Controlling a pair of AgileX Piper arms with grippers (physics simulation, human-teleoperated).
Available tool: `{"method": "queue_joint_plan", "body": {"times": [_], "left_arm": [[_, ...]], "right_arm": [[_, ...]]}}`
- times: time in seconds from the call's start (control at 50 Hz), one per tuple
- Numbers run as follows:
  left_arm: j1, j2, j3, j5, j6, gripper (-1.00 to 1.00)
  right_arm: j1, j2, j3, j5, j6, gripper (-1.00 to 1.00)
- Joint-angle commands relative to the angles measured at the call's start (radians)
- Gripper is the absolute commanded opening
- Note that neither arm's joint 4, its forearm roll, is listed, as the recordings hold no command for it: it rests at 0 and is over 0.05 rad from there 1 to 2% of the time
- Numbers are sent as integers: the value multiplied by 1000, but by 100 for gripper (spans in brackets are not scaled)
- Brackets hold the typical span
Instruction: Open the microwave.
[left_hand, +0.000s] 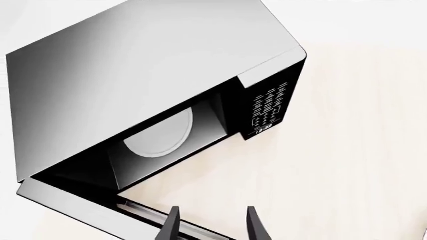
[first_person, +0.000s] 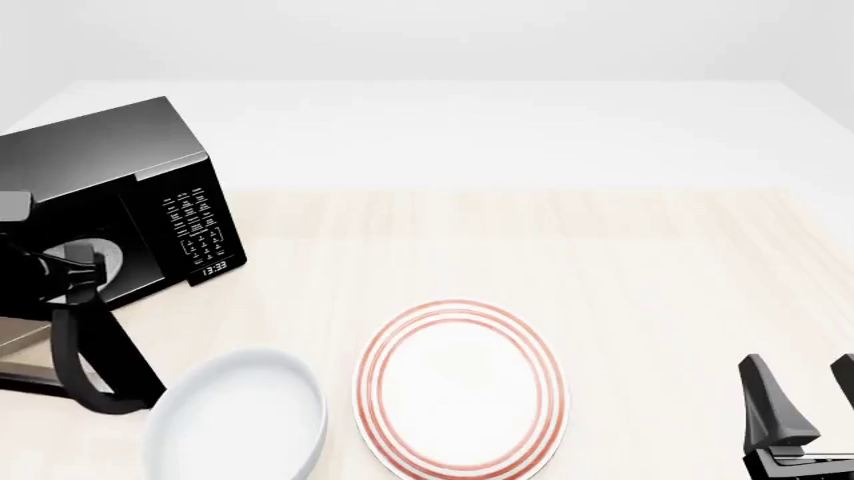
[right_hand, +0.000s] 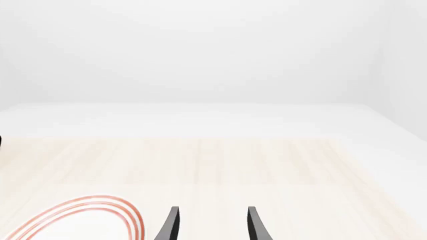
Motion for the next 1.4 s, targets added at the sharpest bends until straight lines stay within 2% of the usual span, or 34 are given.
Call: {"method": "queue_joint_plan", "body": {"times": [0.02,0.32,0.78,0.8,1.4], "left_arm": [[22,-13,87,23,-17,100],[27,-59,132,37,-39,100],[27,-59,132,37,-39,100],[27,-81,181,34,-75,100],[63,-136,227,66,-81,100]], "right_arm": [[0,0,0,0,0,100],[0,0,0,0,0,100],[0,0,0,0,0,100],[0,0,0,0,0,100],[0,0,0,0,0,100]]}}
